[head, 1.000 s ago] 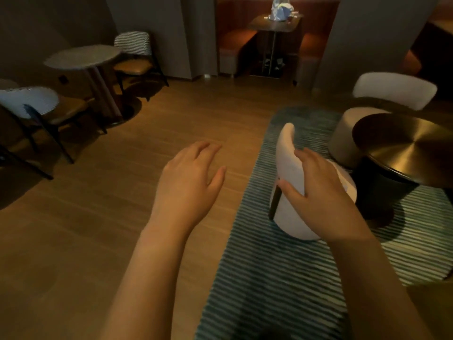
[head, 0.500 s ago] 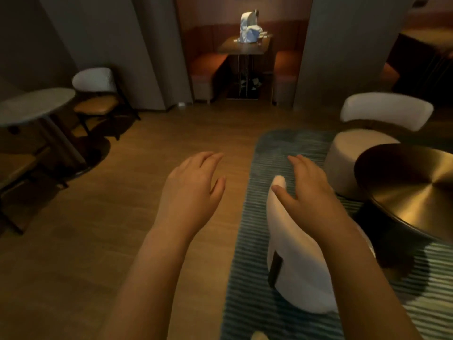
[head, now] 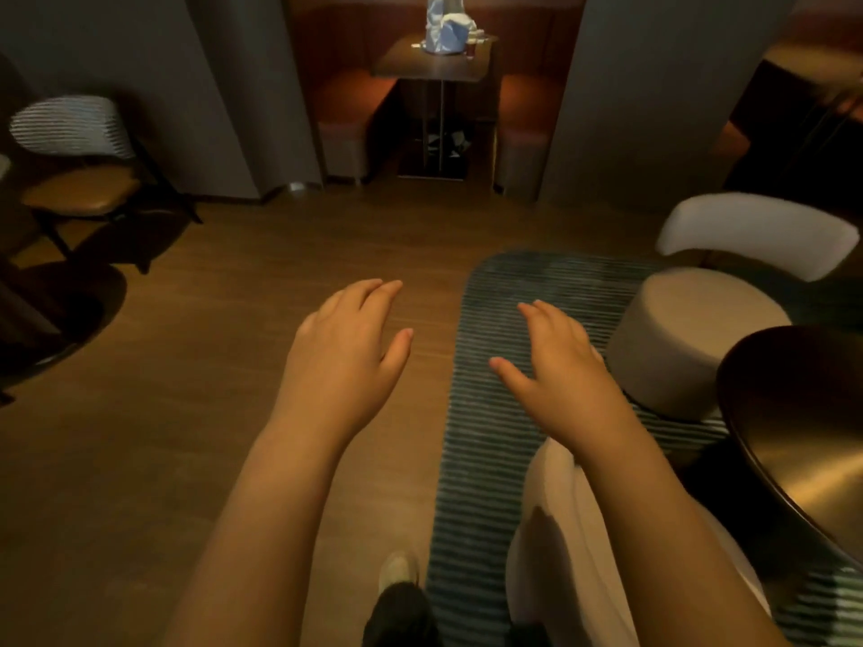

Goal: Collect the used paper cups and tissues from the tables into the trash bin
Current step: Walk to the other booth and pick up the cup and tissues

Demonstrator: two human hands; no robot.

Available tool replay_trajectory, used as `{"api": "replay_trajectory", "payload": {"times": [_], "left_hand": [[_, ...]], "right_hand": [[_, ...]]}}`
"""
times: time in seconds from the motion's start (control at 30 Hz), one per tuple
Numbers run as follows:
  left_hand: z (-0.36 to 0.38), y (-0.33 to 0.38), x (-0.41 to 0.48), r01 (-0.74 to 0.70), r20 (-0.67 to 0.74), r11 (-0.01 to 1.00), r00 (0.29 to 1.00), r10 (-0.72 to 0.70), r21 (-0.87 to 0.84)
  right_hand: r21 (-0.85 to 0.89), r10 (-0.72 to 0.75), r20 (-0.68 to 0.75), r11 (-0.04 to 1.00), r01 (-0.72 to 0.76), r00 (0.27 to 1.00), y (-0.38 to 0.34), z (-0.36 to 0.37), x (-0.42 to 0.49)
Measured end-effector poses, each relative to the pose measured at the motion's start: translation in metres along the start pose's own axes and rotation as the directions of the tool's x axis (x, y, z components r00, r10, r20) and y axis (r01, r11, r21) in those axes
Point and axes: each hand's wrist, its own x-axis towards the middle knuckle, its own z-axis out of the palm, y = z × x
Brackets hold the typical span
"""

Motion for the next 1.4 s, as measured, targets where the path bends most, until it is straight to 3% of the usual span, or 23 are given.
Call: {"api": "replay_trajectory", "payload": {"times": [0.2, 0.4, 0.57, 0.8, 0.97, 1.13, 1.4], "left_hand": [[0.041, -0.042, 0.17, -0.101, 0.056, 0.992, 0.993, 0.105, -0.07], [0.086, -0.031, 0.315, -0.296, 0.127, 0.948, 0.942, 0.31, -0.115], [0.128, -0.012, 0.434, -0.384, 0.138, 0.917, 0.908, 0.396, -0.109], [0.173, 0.031, 0.612, -0.422, 0.12, 0.905, 0.897, 0.425, -0.047], [0.187, 0.075, 0.726, -0.509, 0.062, 0.859, 0.857, 0.511, -0.051], [0.217, 0.11, 0.831, -0.541, 0.039, 0.834, 0.836, 0.547, -0.109], [0.284, 0.174, 1.028, -0.628, 0.005, 0.757, 0.769, 0.639, -0.181]], "right_hand": [[-0.004, 0.109, 0.011, 0.994, -0.109, 0.994, 0.004, -0.003, 0.148], [0.04, 0.278, 0.028, 0.959, -0.279, 0.96, 0.044, -0.008, 0.239], [0.071, 0.342, 0.009, 0.937, -0.341, 0.94, 0.095, -0.016, 0.339], [0.194, 0.317, -0.223, 0.941, -0.277, 0.922, 0.177, -0.064, 0.507], [0.237, 0.334, -0.429, 0.938, -0.252, 0.839, 0.225, -0.118, 0.598], [0.188, 0.325, -0.473, 0.945, -0.266, 0.819, 0.269, -0.151, 0.682], [0.081, 0.386, -0.528, 0.91, -0.407, 0.757, 0.371, -0.212, 0.836]]}}
